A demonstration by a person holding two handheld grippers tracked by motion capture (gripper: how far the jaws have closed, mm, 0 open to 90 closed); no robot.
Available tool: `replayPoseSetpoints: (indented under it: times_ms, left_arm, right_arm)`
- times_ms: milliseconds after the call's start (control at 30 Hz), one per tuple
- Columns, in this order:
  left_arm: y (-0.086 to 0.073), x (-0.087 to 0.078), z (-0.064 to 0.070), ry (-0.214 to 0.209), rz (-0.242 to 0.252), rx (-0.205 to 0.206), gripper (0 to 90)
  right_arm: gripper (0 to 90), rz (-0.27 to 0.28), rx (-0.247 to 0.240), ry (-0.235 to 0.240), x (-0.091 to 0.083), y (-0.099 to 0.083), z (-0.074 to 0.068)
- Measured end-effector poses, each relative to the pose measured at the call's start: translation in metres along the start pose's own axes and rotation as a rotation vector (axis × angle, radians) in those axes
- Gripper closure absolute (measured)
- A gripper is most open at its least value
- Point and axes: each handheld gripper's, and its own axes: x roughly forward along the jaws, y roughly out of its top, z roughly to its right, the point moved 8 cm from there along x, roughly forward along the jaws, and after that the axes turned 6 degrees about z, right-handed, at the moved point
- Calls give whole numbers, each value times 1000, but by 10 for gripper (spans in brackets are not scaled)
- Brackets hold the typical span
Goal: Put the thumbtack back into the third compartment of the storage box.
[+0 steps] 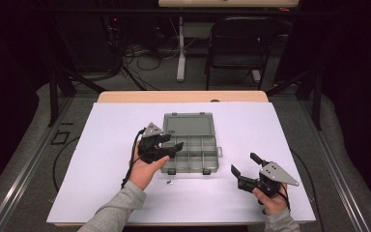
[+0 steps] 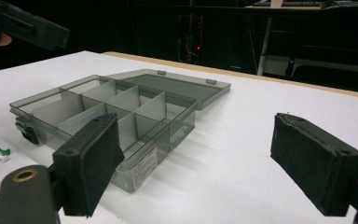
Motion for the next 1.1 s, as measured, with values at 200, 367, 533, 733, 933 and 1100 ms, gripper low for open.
replayPoseSetpoints:
  times_ms: [200, 367, 533, 733, 933, 1100]
  left_arm:
    - [-12, -18, -5, 10, 4, -2, 373]
    - [-27, -41, -5, -4, 42, 0, 373]
    - [-49, -54, -3, -22, 44, -2, 382]
    - [-67, -59, -4, -33, 21, -31, 427]
    - [-91, -53, 3, -74, -69, -31, 531]
    - [-100, -47, 9, -86, -116, -29, 637]
  right_arm:
    - [154, 0, -1, -1, 0, 0, 0]
    - [154, -1, -1, -2, 0, 0, 0]
    - [154, -3, -2, 0, 0, -1, 0]
    - [154, -6, -5, -1, 1, -1, -1]
    - [154, -8, 2, -3, 1, -2, 0]
    - [154, -8, 0, -3, 1, -1, 0]
